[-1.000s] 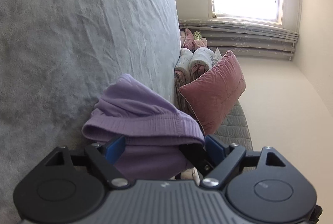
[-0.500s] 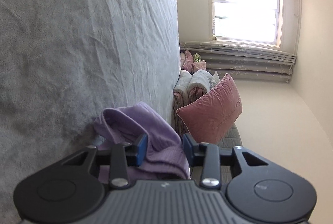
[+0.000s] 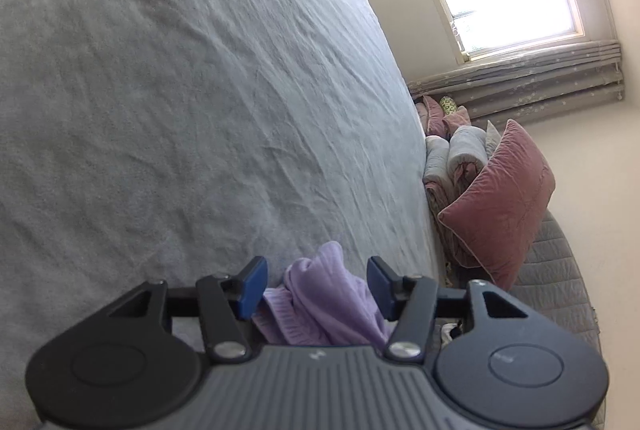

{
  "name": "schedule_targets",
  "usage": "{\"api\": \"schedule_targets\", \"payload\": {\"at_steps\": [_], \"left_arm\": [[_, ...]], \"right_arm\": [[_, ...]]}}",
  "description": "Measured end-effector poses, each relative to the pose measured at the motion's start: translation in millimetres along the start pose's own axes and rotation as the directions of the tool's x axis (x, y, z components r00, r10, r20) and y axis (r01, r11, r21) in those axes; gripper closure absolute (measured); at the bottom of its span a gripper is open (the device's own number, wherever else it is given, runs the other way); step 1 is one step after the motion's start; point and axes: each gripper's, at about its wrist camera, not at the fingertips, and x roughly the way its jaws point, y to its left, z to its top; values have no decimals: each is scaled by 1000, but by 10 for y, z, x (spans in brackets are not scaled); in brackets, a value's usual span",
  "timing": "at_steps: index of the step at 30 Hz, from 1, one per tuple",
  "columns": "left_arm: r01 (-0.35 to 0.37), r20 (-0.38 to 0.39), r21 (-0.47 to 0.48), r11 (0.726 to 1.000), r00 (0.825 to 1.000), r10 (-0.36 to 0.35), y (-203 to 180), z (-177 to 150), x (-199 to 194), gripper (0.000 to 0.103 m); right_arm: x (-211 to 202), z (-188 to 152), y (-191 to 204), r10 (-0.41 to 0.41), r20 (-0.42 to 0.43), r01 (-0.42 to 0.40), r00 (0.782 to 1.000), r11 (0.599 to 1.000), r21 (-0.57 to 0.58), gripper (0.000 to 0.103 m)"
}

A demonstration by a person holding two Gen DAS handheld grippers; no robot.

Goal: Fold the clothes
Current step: 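Grasp the garment waistband with the left tool while the right tool holds its edge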

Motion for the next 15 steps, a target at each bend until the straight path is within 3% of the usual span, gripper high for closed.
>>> {"api": "schedule_targets", "payload": {"at_steps": [2, 6, 10, 15], "left_arm": [[-25, -25, 10, 1000, 999, 25, 37, -16, -17, 43], [4, -150, -157, 988, 988, -28, 268, -143, 71, 42], [67, -156, -412, 909, 977, -143, 521, -343, 186, 43], [92, -73, -518, 851, 986, -151, 570, -536, 204, 53]], "right_arm": [[-55, -30, -30, -2, 3, 2, 1000, 1000, 7, 90], [-100, -36, -90, -10, 9, 10, 1000, 1000, 20, 90], [-138, -7, -108, -11, 27, 10, 1000, 1000, 24, 90], [-170, 41, -75, -15, 49, 15, 999, 1000, 9, 90]]}}
